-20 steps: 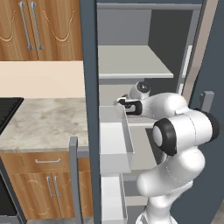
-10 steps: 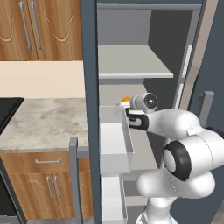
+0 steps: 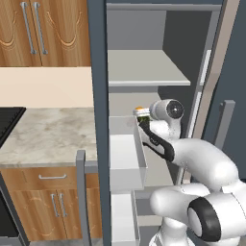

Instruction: Take the broccoli and orange from the highest rack and move them to the second highest rack where the bell pepper and squash are located, to maximize freezer space. Close the freezer door after rearranging.

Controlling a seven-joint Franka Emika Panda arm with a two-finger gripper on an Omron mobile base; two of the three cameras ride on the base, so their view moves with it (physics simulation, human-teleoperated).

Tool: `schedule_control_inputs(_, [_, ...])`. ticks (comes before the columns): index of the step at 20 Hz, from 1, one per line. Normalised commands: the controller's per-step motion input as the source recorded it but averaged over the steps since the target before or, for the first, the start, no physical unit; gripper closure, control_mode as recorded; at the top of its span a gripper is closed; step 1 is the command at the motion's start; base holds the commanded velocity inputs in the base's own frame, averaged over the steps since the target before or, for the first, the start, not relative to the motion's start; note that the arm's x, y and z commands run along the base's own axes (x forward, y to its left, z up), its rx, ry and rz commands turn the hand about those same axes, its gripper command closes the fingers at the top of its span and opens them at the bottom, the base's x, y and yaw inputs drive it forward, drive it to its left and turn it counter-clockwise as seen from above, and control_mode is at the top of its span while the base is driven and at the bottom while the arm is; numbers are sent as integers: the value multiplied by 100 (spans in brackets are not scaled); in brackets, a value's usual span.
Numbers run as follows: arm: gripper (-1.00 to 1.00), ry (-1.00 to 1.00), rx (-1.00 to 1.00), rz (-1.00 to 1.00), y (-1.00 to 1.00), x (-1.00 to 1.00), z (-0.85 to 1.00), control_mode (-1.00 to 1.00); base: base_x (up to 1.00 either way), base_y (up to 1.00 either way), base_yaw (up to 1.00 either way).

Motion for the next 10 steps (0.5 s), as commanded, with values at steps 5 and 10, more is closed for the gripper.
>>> schedule_control_inputs(5, [-100,4,0,0,0,-67,48,-100,0,0,0])
schedule_control_inputs(10, [-100,0,0,0,0,-74,39,-100,0,0,0])
